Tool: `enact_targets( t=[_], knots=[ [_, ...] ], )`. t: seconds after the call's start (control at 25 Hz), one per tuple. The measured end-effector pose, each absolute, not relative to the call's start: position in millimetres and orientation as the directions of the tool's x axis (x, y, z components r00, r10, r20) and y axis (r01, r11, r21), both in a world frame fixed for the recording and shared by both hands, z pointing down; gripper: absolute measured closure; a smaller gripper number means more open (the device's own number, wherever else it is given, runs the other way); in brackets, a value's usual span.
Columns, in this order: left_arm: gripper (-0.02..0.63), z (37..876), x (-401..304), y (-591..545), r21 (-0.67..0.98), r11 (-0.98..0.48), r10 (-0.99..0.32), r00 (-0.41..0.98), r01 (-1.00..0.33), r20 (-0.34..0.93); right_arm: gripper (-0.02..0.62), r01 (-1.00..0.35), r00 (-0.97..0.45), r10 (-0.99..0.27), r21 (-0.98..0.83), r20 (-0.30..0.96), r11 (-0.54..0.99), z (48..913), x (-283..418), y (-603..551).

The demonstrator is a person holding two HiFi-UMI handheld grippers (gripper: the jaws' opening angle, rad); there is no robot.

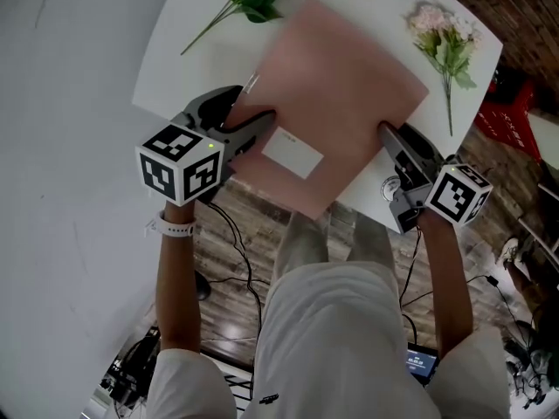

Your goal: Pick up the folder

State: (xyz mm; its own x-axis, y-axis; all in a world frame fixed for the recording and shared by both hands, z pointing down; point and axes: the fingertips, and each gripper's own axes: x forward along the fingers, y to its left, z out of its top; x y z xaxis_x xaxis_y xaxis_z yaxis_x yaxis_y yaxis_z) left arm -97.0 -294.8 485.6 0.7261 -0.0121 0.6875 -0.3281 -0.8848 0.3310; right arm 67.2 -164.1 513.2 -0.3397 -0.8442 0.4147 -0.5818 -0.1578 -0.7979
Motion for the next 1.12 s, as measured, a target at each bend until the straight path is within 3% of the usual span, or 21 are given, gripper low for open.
enact_targets(
  t=[1.12],
  knots=[
    [0.304, 337, -80, -219, 0.230, -0.873, -0.249, 0.799, -0.429, 0.547, 0.422, -0.702, -0.407, -0.870, -0.704, 0.277, 0.104, 360, 108, -120]
  ],
)
